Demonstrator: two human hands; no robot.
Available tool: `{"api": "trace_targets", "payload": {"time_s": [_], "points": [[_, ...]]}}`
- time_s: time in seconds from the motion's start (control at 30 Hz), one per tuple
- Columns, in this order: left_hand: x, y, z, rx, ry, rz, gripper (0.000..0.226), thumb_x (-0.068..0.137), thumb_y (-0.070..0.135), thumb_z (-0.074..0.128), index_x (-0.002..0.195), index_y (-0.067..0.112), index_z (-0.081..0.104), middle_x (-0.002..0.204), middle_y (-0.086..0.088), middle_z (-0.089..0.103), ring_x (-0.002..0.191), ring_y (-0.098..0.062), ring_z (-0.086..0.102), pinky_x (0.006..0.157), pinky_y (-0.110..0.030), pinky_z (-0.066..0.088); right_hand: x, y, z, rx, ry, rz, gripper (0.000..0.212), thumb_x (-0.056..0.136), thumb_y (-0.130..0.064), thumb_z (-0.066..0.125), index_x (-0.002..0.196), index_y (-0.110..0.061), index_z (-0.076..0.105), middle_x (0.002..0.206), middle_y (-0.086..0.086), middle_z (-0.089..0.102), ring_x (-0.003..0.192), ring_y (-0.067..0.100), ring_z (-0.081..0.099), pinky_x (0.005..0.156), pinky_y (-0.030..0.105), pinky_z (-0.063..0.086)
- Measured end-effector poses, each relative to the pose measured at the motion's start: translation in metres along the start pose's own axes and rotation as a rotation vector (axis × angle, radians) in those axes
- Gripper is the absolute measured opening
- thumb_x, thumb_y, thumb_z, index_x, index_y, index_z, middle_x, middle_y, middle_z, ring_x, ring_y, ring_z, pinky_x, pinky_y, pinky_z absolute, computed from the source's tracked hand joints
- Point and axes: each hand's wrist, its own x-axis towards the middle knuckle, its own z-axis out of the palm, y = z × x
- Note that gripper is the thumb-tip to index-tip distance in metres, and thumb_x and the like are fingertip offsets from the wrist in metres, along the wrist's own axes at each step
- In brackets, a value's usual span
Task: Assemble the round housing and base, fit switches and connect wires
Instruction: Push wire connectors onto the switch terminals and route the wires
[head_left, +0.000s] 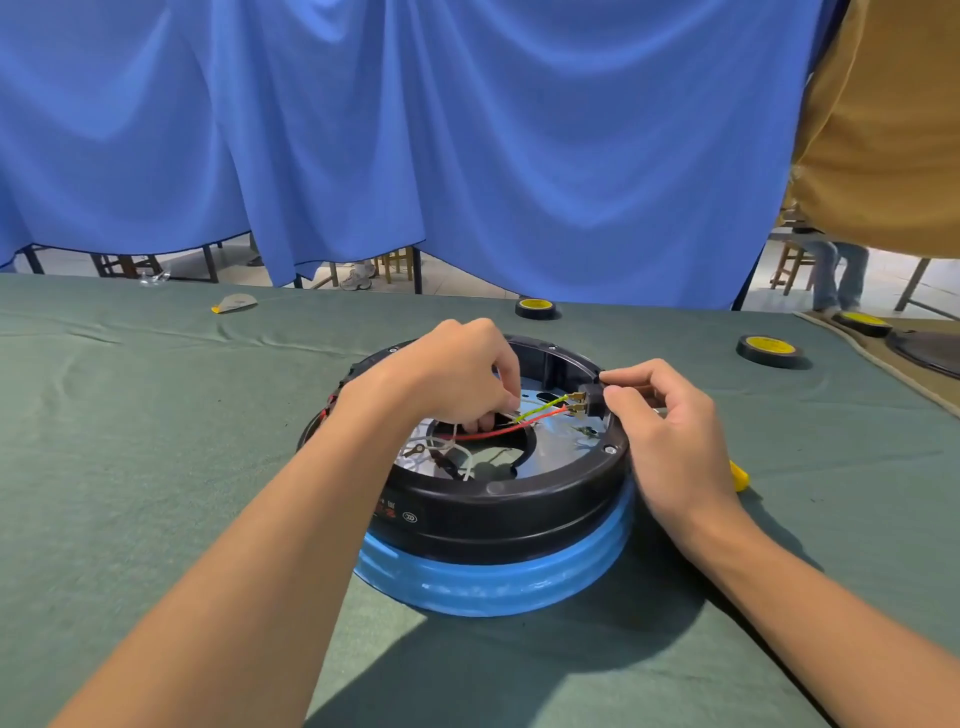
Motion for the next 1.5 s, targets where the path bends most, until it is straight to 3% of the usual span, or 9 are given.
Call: {"api": "trace_targets", "payload": {"time_s": [0.13,0.23,0.37,0.53,0.73,0.9,1.1,1.23,1.5], "points": [[0.001,-0.001,0.002,0.007,0.111,-0.105,0.014,0.097,0.007,0.053,0.099,0.012,0.065,0.08,-0.006,0.071,0.057,-0.013,0.071,0.067,-0.032,0.06,0.0,0.0,0.0,-0.017,0.0,0.005,0.019,0.088,-0.014,0.059,0.078,-0.03,0.064,0.078,-0.013,0.066,0.07,-0.003,0.057,0.062,0.013,0.041],[-0.001,0.001,0.0,-0.03,0.183,-0.065,0.049,0.09,-0.007,0.042,0.123,0.023,0.061,0.102,-0.008,0.067,0.086,-0.023,0.069,0.081,-0.04,0.057,0.0,-0.001,0.0,-0.023,0.002,0.008,0.02,0.088,-0.014,0.059,0.078,-0.031,0.063,0.078,-0.012,0.066,0.07,-0.003,0.057,0.062,0.014,0.041],[-0.003,0.007,-0.001,-0.091,0.155,0.066,0.079,0.079,-0.014,0.032,0.129,0.04,0.061,0.093,0.006,0.067,0.087,-0.014,0.063,0.064,-0.025,0.053,-0.001,-0.002,0.0,-0.028,0.003,0.018,0.02,0.088,-0.015,0.059,0.077,-0.031,0.063,0.079,-0.012,0.066,0.071,-0.001,0.057,0.064,0.02,0.041],[-0.003,0.006,-0.001,-0.246,0.156,0.115,0.054,0.087,0.002,0.045,0.118,0.04,0.068,0.081,0.006,0.072,0.047,-0.004,0.048,0.047,-0.015,0.038,-0.002,-0.004,-0.001,-0.036,-0.007,0.019,0.019,0.089,-0.015,0.059,0.079,-0.031,0.063,0.081,-0.011,0.067,0.075,0.001,0.059,0.066,0.021,0.043],[-0.002,0.008,-0.003,-0.313,0.211,0.166,0.02,0.091,0.049,0.063,0.093,0.034,0.075,0.058,0.002,0.058,0.048,-0.002,0.046,0.049,-0.017,0.036,-0.002,-0.005,-0.001,-0.034,-0.004,0.027,0.019,0.088,-0.014,0.059,0.078,-0.03,0.064,0.079,-0.012,0.067,0.074,0.0,0.058,0.065,0.018,0.044],[0.0,0.008,-0.003,-0.286,0.355,0.128,0.022,0.096,0.03,0.063,0.081,0.018,0.075,0.066,0.003,0.068,0.055,-0.006,0.052,0.052,-0.017,0.044,-0.001,-0.011,-0.002,-0.019,-0.007,0.089,0.02,0.087,-0.011,0.06,0.08,-0.028,0.066,0.079,-0.012,0.067,0.074,-0.001,0.059,0.068,0.018,0.045],[-0.001,0.013,-0.006,-0.211,0.331,0.134,0.015,0.096,0.021,0.062,0.098,0.018,0.076,0.066,0.005,0.071,0.051,0.005,0.056,0.053,-0.011,0.046,-0.005,-0.018,0.003,0.045,0.048,0.286,0.011,0.08,-0.018,0.075,0.088,-0.023,0.069,0.084,-0.008,0.07,0.082,0.012,0.065,0.076,0.031,0.053],[-0.004,0.018,-0.014,-0.179,0.301,0.112,0.014,0.095,0.022,0.061,0.085,0.023,0.071,0.062,0.006,0.071,0.067,-0.014,0.069,0.044,-0.021,0.048,-0.005,-0.023,0.002,0.018,0.027,0.297,0.021,0.078,-0.006,0.073,0.078,-0.027,0.071,0.079,-0.007,0.073,0.08,0.016,0.069,0.069,0.033,0.056],[-0.012,0.025,-0.011,-0.122,0.194,0.037,0.012,0.091,0.009,0.056,0.085,0.011,0.066,0.066,-0.002,0.074,0.057,-0.013,0.071,0.076,-0.035,0.06,0.015,-0.037,-0.015,0.094,-0.371,0.361,0.026,0.083,0.004,0.067,0.089,-0.019,0.076,0.081,0.004,0.076,0.072,0.016,0.069,0.076,0.036,0.059]]}}
